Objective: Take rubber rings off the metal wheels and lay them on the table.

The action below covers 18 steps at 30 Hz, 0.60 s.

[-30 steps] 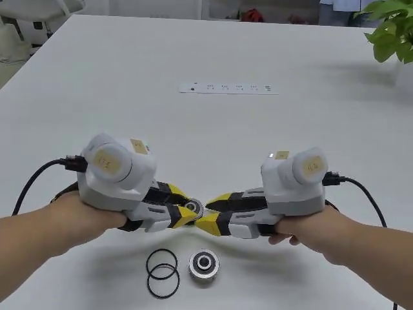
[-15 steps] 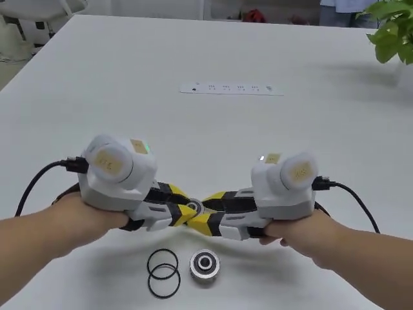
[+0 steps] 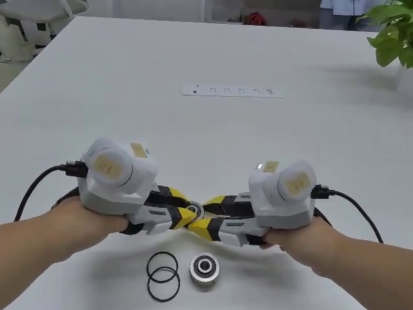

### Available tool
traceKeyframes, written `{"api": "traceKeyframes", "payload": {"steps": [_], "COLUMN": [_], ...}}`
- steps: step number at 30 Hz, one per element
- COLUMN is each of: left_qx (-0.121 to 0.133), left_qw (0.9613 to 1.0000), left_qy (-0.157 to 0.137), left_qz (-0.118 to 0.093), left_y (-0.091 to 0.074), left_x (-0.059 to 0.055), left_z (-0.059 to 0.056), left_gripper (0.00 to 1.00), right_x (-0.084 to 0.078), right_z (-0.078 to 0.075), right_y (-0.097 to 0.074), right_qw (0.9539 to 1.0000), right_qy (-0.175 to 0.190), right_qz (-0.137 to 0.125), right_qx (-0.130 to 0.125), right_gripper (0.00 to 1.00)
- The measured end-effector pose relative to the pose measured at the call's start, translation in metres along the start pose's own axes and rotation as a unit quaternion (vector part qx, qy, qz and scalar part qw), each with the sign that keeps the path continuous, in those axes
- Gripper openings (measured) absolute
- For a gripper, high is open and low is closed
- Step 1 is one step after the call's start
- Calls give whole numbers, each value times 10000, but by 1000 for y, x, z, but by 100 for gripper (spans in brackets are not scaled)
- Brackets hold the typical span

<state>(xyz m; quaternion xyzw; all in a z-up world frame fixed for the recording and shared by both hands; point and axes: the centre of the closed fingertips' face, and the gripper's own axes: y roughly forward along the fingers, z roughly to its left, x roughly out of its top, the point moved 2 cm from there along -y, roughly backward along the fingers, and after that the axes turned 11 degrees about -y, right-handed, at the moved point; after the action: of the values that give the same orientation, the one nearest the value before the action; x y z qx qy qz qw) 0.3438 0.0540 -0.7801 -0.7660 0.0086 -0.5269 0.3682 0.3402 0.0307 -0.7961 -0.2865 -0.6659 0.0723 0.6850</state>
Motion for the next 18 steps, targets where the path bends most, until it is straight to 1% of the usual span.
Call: {"api": "traceKeyframes", "payload": {"steps": [6,18], "left_qx": [18,16], "left_qw": [10000,10000], "left_qy": [-31,-50], "left_qz": [-9,-36], "left_y": [0,-1], "left_x": [0,-1], "left_z": [0,0], "left_gripper": [14,14], "right_x": [-1,-2], "right_z": [1,1], "right_y": [-2,-4], "right_qw": [9999,9999], "right_qy": [-119,-101], "right_qz": [40,53], "right_qx": [-6,2], "right_gripper": [20,17]}}
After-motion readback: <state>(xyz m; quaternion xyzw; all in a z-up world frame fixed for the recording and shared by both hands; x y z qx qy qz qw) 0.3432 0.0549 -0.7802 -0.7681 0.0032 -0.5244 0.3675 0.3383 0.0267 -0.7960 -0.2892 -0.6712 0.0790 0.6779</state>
